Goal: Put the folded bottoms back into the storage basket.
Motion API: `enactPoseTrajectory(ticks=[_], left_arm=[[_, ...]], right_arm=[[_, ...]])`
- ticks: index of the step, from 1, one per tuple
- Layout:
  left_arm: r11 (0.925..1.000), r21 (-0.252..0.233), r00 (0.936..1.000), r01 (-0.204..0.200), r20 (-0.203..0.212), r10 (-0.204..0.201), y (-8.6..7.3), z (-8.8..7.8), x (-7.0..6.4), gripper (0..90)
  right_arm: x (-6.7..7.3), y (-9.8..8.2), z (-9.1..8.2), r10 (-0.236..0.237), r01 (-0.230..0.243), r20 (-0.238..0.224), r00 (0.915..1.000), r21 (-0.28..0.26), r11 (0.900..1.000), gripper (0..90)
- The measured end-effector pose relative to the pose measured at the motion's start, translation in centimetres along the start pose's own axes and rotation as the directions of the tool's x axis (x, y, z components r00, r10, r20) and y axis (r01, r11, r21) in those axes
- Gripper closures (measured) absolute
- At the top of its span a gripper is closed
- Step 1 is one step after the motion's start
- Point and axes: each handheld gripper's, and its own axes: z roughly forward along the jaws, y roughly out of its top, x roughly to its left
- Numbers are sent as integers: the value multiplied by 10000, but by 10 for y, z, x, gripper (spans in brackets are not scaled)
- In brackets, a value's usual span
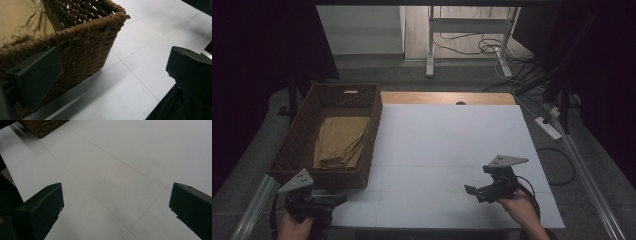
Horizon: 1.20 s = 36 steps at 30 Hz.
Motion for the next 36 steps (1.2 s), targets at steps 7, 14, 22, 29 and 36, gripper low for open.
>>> enactPoseTrajectory(ticks=[7,14,22,29,36], left_arm=[[10000,21,10000,-4,-30,4,0,0,0,0],[10000,75,10000,-40,-82,40,0,1,-1,0],[9999,94,9999,-37,-94,37,1,1,-1,0],[9999,119,9999,-37,-93,38,1,1,-1,0],[9999,115,10000,-18,-67,19,1,1,0,0]], right_arm=[[0,-8,-7,132,-132,166,9998,-11,9999,4],[-1,-15,-15,268,-264,298,9992,-139,9996,3],[-2,-26,-24,434,-429,547,9976,-108,9990,3],[-5,-36,-32,607,-605,839,9946,-44,9982,4],[-7,-41,-44,826,-792,1125,9902,-347,9963,4]])
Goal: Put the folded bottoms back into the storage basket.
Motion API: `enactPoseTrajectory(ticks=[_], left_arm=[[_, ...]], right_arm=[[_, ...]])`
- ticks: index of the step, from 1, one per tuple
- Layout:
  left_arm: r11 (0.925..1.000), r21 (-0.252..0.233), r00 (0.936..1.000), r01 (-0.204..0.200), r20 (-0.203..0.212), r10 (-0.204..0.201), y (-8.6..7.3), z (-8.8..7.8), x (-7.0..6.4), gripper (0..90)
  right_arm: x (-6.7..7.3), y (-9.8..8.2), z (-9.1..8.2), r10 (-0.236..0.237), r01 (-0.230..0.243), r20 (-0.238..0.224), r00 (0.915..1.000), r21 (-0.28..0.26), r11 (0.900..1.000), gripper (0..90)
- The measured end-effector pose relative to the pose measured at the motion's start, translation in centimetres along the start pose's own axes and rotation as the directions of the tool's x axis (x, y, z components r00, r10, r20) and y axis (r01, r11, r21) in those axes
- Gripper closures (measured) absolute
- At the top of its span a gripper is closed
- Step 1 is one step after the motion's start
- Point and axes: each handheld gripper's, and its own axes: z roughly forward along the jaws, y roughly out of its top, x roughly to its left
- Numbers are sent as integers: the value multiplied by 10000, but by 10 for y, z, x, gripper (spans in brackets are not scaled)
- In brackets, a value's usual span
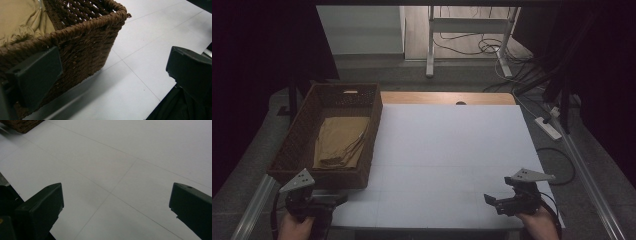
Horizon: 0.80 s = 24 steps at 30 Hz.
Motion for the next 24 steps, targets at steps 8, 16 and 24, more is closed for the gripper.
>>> enactPoseTrajectory(ticks=[8,16,24], left_arm=[[10000,2,10000,1,-8,-1,0,0,0,0],[10000,7,10000,3,-11,-3,0,0,0,0],[10000,9,10000,-2,-17,2,0,0,0,0]], right_arm=[[-3,-5,-12,123,-121,338,9994,-58,9999,4],[-6,-10,-21,326,-318,494,9982,-155,9994,4],[-7,-14,-28,413,-401,573,9975,-223,9989,4]])
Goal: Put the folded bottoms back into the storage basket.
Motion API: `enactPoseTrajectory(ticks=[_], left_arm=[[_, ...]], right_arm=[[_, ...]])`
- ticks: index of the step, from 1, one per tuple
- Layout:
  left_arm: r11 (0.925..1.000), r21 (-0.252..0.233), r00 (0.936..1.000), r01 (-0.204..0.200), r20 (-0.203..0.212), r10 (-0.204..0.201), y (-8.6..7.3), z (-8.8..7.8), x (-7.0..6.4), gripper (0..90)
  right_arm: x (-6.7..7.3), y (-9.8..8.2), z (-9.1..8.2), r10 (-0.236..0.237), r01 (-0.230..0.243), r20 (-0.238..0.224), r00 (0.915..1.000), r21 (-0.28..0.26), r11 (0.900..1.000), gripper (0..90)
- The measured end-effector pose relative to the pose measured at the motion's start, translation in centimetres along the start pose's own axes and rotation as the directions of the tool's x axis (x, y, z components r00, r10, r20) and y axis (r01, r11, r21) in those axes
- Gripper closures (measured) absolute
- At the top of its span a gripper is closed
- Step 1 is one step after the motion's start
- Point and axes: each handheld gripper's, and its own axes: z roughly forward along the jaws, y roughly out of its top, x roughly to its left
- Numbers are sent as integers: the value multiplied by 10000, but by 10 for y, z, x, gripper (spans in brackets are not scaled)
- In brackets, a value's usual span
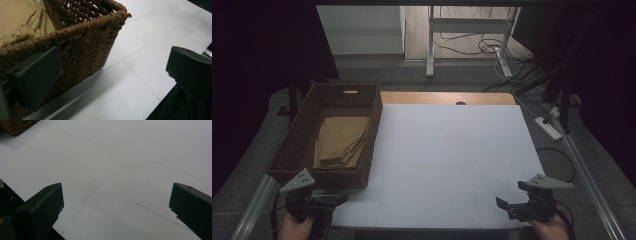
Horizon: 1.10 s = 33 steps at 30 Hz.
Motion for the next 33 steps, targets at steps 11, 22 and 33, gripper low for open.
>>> enactPoseTrajectory(ticks=[11,22,33], left_arm=[[10000,1,10000,3,-1,-3,0,0,0,0],[10000,9,10000,-18,-30,18,0,0,0,0],[10000,31,10000,-32,-40,32,0,0,0,0]], right_arm=[[-1,-4,-6,122,-122,34,9999,-78,9999,4],[-3,-8,-14,340,-336,204,9992,-176,9993,4],[-2,-12,-20,366,-360,464,9983,-138,9993,4]])
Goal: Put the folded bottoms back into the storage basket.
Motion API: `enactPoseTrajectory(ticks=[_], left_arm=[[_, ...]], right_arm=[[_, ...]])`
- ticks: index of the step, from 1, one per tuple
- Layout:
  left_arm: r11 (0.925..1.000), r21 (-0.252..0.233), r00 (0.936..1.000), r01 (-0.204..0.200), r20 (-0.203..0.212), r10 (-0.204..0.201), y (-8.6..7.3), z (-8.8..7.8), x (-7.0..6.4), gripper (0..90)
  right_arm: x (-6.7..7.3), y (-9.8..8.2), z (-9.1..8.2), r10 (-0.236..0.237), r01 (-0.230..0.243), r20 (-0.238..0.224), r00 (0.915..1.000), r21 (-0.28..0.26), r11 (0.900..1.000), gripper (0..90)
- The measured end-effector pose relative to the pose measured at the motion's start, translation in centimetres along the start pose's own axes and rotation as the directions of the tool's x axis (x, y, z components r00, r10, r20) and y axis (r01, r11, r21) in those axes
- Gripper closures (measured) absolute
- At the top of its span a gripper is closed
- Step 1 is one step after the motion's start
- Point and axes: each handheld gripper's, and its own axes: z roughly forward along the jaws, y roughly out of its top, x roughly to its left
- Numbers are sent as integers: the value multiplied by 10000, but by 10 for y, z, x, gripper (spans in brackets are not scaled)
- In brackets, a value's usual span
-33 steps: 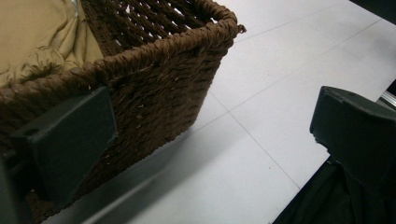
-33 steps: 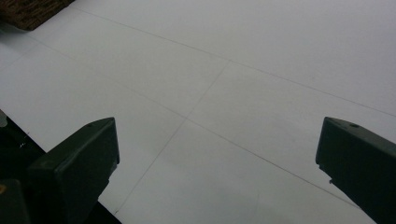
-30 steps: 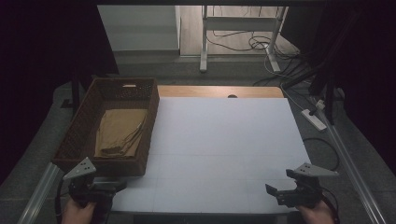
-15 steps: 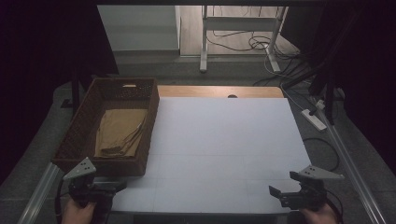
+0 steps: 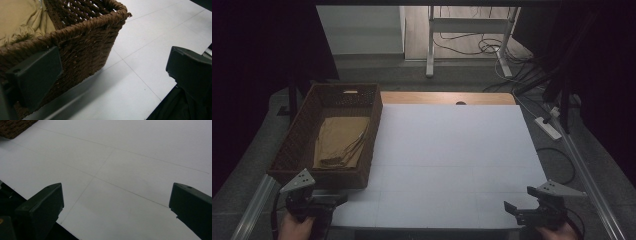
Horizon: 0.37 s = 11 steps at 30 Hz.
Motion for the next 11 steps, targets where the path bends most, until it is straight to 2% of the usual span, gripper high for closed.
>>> enactPoseTrajectory(ticks=[11], left_arm=[[10000,23,10000,40,-25,-40,1,1,0,0]], right_arm=[[2,-1,1,-185,179,157,9997,388,9991,5]])
